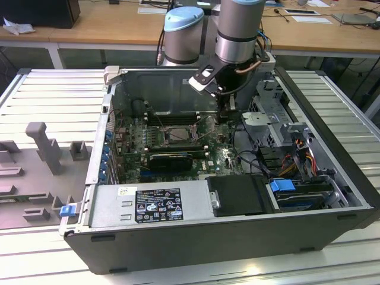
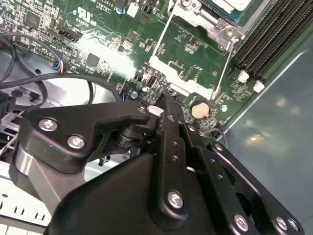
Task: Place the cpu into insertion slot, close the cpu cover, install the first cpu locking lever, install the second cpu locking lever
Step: 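Close the cpu cover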
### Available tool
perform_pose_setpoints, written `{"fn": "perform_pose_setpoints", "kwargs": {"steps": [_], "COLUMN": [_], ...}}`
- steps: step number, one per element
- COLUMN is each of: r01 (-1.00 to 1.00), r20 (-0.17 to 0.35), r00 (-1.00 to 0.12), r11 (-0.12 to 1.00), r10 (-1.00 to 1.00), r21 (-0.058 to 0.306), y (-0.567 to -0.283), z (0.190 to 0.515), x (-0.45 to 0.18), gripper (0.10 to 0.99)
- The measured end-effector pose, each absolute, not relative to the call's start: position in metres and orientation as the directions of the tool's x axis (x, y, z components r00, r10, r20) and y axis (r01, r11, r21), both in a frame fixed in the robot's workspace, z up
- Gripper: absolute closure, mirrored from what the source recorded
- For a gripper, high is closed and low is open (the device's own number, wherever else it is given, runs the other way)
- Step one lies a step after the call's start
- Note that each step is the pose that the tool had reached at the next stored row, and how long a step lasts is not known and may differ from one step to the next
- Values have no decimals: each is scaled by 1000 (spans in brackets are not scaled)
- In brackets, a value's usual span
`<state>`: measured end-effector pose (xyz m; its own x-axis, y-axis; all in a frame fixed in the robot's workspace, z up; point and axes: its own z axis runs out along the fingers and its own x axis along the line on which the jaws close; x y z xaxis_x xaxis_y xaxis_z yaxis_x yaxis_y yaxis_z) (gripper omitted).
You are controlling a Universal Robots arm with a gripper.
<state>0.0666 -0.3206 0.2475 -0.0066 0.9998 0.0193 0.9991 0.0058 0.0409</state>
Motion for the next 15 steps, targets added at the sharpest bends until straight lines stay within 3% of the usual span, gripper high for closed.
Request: {"fn": "perform_pose_setpoints", "kwargs": {"steps": [15], "r01": [1000], "r20": [23], "r00": [-6], "r11": [6], "r10": [1000], "r21": [24], "y": [-321], "z": [245], "x": [51], "gripper": [980]}}
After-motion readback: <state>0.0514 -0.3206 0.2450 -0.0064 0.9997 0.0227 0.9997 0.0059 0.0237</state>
